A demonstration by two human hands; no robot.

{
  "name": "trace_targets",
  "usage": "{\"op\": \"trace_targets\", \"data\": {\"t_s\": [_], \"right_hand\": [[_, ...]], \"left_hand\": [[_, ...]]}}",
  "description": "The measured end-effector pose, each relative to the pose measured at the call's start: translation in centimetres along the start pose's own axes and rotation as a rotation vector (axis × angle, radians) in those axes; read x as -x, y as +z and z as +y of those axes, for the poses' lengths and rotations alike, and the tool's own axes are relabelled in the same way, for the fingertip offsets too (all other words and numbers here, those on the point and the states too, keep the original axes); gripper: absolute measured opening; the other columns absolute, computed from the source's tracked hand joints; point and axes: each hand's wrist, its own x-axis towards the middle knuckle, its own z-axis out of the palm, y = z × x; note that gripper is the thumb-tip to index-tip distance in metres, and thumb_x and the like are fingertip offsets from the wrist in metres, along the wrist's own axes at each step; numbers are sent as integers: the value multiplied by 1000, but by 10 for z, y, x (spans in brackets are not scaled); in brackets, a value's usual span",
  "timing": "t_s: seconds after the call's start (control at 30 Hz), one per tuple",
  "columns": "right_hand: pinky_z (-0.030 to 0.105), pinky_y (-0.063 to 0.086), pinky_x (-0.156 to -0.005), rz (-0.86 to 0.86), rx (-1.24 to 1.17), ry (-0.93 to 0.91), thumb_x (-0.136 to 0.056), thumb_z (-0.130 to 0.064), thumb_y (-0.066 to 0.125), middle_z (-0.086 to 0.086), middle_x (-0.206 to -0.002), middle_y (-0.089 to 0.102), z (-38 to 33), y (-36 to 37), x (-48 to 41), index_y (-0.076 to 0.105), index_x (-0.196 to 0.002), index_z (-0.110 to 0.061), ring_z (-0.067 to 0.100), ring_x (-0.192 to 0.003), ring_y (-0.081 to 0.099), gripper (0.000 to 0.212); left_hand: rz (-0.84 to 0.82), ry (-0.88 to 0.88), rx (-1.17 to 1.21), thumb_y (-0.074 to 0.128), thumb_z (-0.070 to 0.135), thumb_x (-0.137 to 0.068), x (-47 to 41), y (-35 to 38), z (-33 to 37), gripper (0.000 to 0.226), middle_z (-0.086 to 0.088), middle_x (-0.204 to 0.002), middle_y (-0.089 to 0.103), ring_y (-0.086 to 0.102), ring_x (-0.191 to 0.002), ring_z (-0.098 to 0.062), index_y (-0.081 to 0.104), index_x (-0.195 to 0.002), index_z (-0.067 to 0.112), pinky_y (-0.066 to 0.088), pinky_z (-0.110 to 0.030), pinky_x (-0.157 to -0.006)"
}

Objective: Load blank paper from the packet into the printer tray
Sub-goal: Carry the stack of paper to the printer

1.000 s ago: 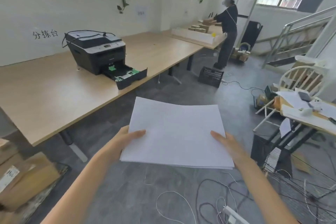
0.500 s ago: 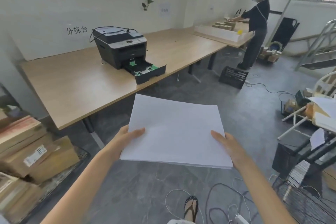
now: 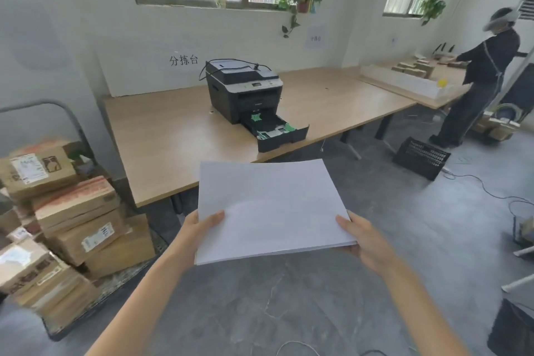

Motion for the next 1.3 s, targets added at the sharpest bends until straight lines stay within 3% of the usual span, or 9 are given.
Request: {"op": "trace_targets", "data": {"t_s": [0.13, 0.27, 0.4, 0.47, 0.73, 0.87, 1.03, 1.17, 1.3], "right_hand": [[33, 55, -72, -77, 49, -5, -93, -32, 53, -4, -105, 69, -17, 41, -59, 62, -118, -28, 12, -89, 62, 27], [44, 46, -84, -163, 82, 1, -92, -32, 53, 8, -120, 65, -29, 80, -107, 60, -121, -25, 24, -102, 58, 30], [22, 51, -64, -179, 93, 16, -94, -30, 53, -4, -106, 70, -40, 111, -137, 61, -120, -27, 9, -85, 65, 28], [19, 51, -57, -188, 75, 16, -93, -32, 54, -7, -103, 71, -42, 120, -146, 63, -118, -29, 5, -80, 67, 27], [29, 60, -61, -40, -245, 4, -93, -27, 55, 5, -104, 69, -58, 145, -195, 62, -114, -11, 18, -87, 67, 28], [29, 60, -61, 8, -396, 4, -94, -25, 54, 6, -107, 67, -71, 155, -225, 56, -121, -11, 21, -91, 66, 31], [36, 56, -74, -78, -494, -16, -96, -21, 50, 6, -113, 67, -78, 173, -263, 56, -122, -16, 22, -98, 66, 27], [37, 59, -75, -195, -428, -17, -95, -17, 50, 5, -112, 69, -75, 193, -300, 57, -118, -19, 21, -93, 70, 23], [42, 57, -80, -202, -383, -23, -94, -6, 50, 3, -109, 68, -77, 206, -352, 50, -121, -20, 21, -93, 66, 30]], "left_hand": [[65, 3, 39, 67, 22, -84, -25, -41, 18, 21, 0, -88, 78, 74, -81, -25, 61, -104, 20, 60, -34, -59], [117, 15, 23, 69, 27, -81, -46, -83, 31, 24, 0, -92, 78, 74, -84, -23, 61, -103, 21, 60, -34, -64], [154, 42, 10, 67, 28, -82, -60, -112, 42, 25, 0, -89, 78, 74, -81, -21, 60, -104, 18, 60, -30, -59], [190, 55, 16, 67, 27, -84, -65, -120, 45, 22, 0, -90, 77, 75, -79, -20, 61, -103, 18, 60, -28, -58], [308, 80, 132, 67, 26, -85, -99, -115, 53, 22, -5, -99, 71, 70, -89, -27, 60, -105, 18, 59, -42, -75], [358, 100, 155, 65, 26, -87, -125, -110, 63, 14, 0, -93, 70, 69, -83, -22, 59, -99, 24, 57, -29, -51], [427, 168, 189, 65, 25, -87, -165, -102, 72, 8, 9, -85, 71, 72, -66, -8, 60, -90, 30, 55, -21, -48], [497, 227, 193, 66, 25, -87, -211, -85, 68, 7, 9, -87, 70, 70, -74, -12, 61, -87, 30, 53, -22, -57], [551, 263, 214, 65, 26, -87, -263, -60, 65, 3, 11, -83, 73, 71, -68, -5, 63, -89, 28, 53, -14, -51]]}}
